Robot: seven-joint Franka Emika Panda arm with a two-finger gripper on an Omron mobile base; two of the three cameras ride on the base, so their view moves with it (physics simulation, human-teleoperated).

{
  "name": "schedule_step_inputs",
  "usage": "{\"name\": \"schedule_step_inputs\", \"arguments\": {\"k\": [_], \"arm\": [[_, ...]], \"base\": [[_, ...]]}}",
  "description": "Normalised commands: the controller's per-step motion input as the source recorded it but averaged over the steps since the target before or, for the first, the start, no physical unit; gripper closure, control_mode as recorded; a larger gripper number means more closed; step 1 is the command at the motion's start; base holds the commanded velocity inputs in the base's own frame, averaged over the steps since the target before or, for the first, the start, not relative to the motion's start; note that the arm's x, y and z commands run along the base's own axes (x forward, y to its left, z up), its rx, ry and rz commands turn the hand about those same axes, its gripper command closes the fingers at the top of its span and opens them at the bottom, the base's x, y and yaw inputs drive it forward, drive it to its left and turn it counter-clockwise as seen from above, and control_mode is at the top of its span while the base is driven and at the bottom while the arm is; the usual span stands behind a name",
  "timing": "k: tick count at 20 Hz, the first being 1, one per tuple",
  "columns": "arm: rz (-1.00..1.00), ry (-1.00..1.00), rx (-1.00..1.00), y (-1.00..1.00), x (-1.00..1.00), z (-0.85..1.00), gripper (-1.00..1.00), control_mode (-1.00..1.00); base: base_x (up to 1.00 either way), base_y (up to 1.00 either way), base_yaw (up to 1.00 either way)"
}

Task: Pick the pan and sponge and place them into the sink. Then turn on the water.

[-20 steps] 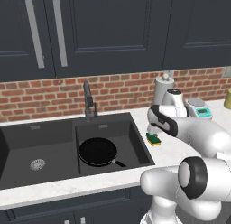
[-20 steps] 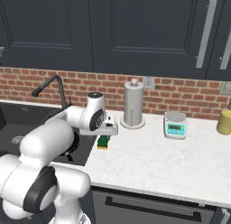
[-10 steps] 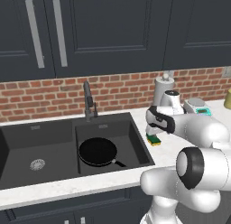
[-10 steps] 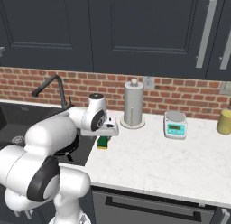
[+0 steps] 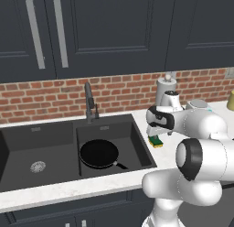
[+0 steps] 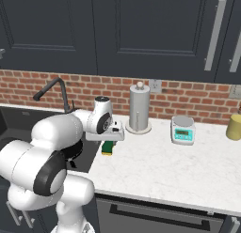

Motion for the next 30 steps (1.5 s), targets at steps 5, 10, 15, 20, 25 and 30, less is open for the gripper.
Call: {"name": "schedule_step_inputs", "arguments": {"k": [5,10,15,20,25,30], "arm": [[0.00,0.03,0.00,0.00,0.10,-0.08,-1.00,-1.00],[0.00,0.03,0.00,0.00,0.01,-0.10,-1.00,-1.00],[0.00,0.00,0.00,0.04,0.00,-0.15,-1.00,-1.00],[0.00,0.00,0.00,0.09,0.03,-0.06,-1.00,-1.00],[0.00,0.00,0.00,0.12,0.06,-0.02,-1.00,-1.00],[0.00,0.00,0.00,0.03,0.03,-0.02,-1.00,-1.00]], "base": [[0.00,0.00,0.00],[0.00,0.00,0.00],[0.00,0.00,0.00],[0.00,0.00,0.00],[0.00,0.00,0.00],[0.00,0.00,0.00]]}}
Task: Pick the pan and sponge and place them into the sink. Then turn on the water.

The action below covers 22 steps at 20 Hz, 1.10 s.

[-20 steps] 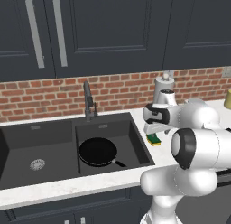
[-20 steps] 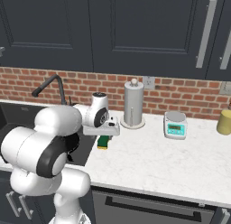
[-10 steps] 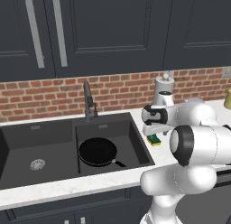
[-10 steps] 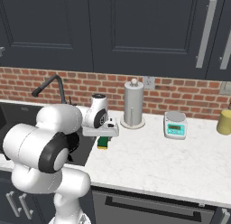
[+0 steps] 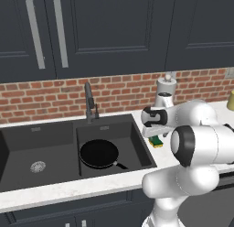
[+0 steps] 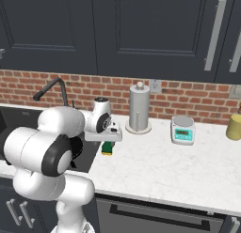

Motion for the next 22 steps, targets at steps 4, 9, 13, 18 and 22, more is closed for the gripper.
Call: {"name": "schedule_step_inputs", "arguments": {"k": [4,9,13,18,22], "arm": [[0.00,0.00,0.00,0.00,0.00,-0.07,-1.00,-1.00],[0.00,0.00,0.00,0.00,0.03,-0.06,-1.00,-1.00],[0.00,0.00,0.00,0.00,0.15,-0.14,-1.00,-1.00],[0.00,0.00,0.00,0.00,0.10,-0.15,-1.00,-1.00],[0.00,0.00,0.00,0.00,0.04,-0.11,-1.00,-1.00]], "base": [[0.00,0.00,0.00],[0.00,0.00,0.00],[0.00,0.00,0.00],[0.00,0.00,0.00],[0.00,0.00,0.00]]}}
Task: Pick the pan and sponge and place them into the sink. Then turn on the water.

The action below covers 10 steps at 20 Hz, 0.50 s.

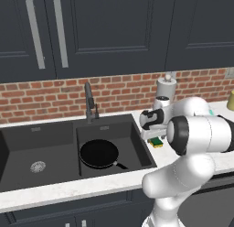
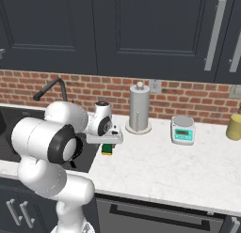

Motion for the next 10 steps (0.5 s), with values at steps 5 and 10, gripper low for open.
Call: {"name": "schedule_step_inputs", "arguments": {"k": [5,10], "arm": [[0.00,0.00,0.00,0.00,0.00,-0.12,-1.00,-1.00],[0.00,0.00,0.00,0.00,0.00,-0.08,-1.00,-1.00]], "base": [[0.00,0.00,0.00],[0.00,0.00,0.00]]}}
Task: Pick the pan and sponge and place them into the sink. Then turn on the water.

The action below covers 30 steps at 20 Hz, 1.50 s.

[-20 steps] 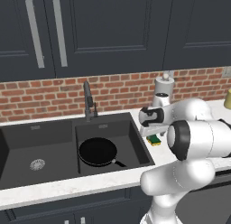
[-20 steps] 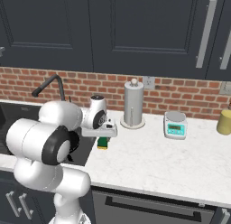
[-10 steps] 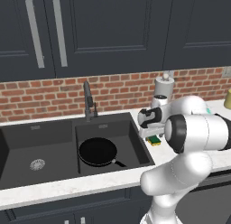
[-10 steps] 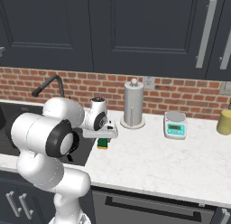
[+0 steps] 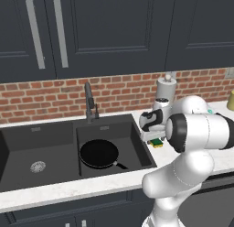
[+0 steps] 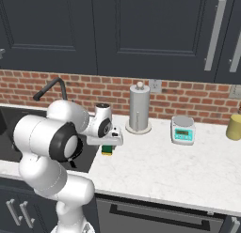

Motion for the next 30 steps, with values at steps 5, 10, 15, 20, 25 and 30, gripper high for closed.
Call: {"name": "schedule_step_inputs", "arguments": {"k": [5,10,15,20,25,30], "arm": [[0.00,0.00,0.00,0.00,0.00,-0.11,-1.00,-1.00],[0.00,0.00,0.00,0.00,0.00,-0.15,-1.00,-1.00],[0.00,-0.01,0.00,0.00,0.00,-0.16,-1.00,-1.00],[0.00,0.00,0.00,0.00,0.01,-0.08,-1.00,-1.00],[0.00,0.00,0.00,0.00,0.00,-0.01,1.00,-1.00],[0.00,0.00,0.00,0.00,0.00,0.00,1.00,-1.00]], "base": [[0.00,0.00,0.00],[0.00,0.00,0.00],[0.00,0.00,0.00],[0.00,0.00,0.00],[0.00,0.00,0.00],[0.00,0.00,0.00]]}}
